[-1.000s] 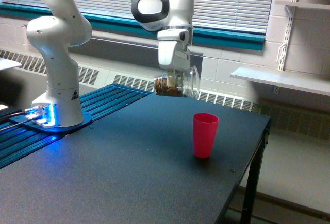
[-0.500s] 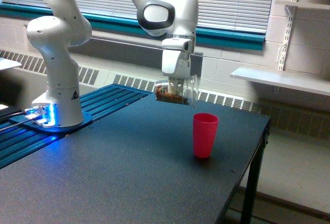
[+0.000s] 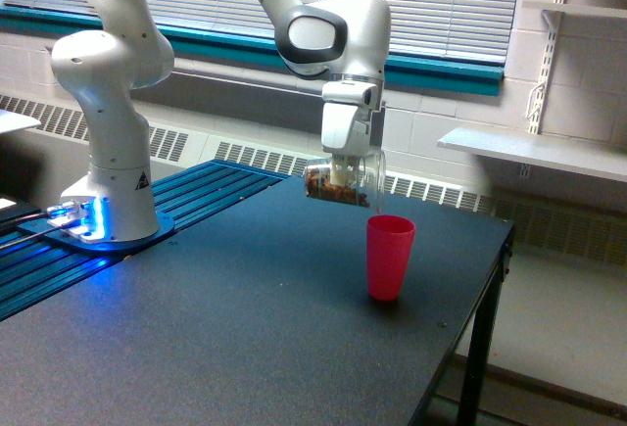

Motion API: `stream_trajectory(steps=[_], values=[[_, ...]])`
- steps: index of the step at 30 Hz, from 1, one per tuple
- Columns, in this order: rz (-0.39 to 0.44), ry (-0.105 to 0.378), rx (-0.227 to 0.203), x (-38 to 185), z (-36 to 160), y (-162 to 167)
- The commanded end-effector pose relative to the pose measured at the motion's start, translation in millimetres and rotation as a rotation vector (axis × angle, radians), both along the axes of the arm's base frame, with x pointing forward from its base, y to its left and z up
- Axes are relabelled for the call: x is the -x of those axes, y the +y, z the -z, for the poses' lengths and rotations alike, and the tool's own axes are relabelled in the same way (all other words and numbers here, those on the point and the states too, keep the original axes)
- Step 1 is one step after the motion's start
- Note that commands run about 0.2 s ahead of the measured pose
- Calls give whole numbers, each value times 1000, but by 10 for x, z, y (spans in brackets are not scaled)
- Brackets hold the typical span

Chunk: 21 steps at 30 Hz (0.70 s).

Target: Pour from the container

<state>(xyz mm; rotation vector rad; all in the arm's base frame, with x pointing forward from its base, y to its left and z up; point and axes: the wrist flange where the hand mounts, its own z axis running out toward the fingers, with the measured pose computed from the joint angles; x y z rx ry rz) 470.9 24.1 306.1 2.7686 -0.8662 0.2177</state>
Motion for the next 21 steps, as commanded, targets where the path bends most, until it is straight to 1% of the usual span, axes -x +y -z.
stream_trajectory(steps=[1, 13, 21], values=[[4, 23, 15, -35, 23, 59], [1, 23, 19, -128, -7, 110], [-6, 60, 20, -96, 91, 167]])
